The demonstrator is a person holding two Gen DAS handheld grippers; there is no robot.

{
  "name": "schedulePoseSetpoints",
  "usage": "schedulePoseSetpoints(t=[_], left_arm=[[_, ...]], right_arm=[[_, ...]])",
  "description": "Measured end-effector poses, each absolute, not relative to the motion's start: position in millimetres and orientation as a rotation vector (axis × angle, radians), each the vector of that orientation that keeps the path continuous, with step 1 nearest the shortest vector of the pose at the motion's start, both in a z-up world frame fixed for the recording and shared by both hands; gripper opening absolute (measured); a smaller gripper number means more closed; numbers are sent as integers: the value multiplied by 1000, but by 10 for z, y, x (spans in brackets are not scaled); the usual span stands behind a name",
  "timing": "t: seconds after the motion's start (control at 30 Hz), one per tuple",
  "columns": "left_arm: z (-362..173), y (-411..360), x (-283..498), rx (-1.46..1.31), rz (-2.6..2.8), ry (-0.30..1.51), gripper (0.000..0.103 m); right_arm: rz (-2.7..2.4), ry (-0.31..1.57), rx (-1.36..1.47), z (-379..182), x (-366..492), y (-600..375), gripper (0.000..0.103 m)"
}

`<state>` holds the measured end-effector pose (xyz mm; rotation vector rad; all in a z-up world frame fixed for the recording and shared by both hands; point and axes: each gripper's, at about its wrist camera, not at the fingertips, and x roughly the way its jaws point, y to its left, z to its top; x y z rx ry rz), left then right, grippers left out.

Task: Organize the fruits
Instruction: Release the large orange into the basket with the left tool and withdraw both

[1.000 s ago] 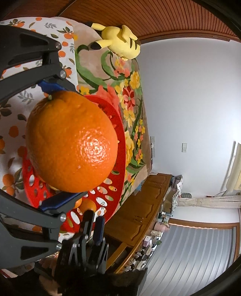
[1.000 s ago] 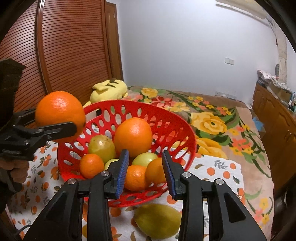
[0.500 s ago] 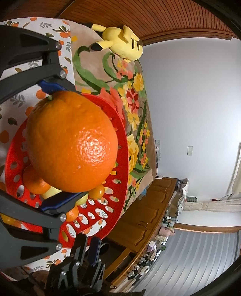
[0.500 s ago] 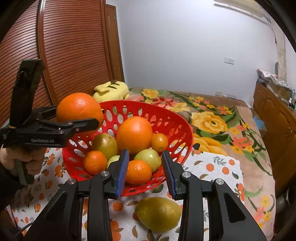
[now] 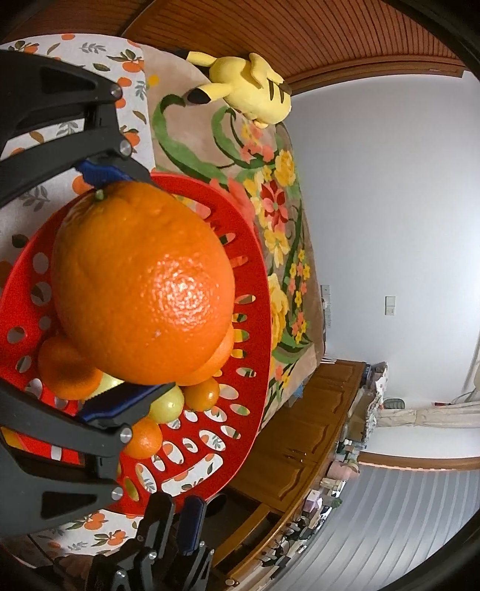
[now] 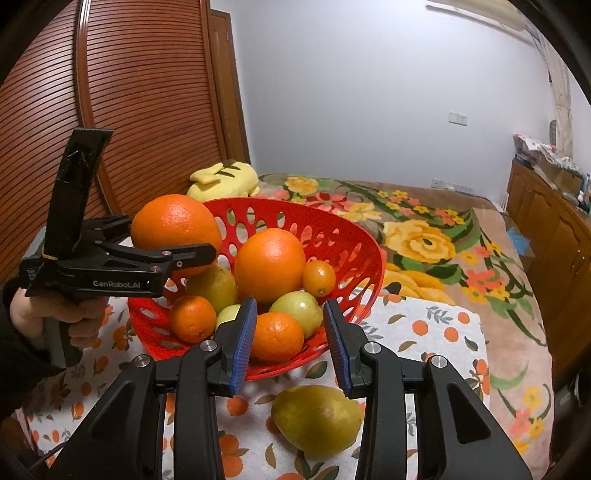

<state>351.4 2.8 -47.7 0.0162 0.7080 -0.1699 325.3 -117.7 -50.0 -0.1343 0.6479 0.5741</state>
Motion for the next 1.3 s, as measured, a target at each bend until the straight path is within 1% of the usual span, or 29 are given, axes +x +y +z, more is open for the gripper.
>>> schedulePoseSetpoints(t=[0.27,0.37,0.73,0.93,1.3], left_arm=[[-478,45,3548,13,-169,719,87],[-476,43,3549,22,-170,720,87],[-478,43,3490,30,-179,744,87],[-288,0,3342,52,-178,652,87],[-128,-14,3002,4,-227,609,87]], right_arm=[[571,650,-139,-484,3247,-1169,38],[577,653,-135,-477,3229,-1156,42],[579,651,-133,-468,3183,-1162,44],[579,650,-132,-466,3175,-1171,45],[539,649,-101,-473,3012,-1320,48]])
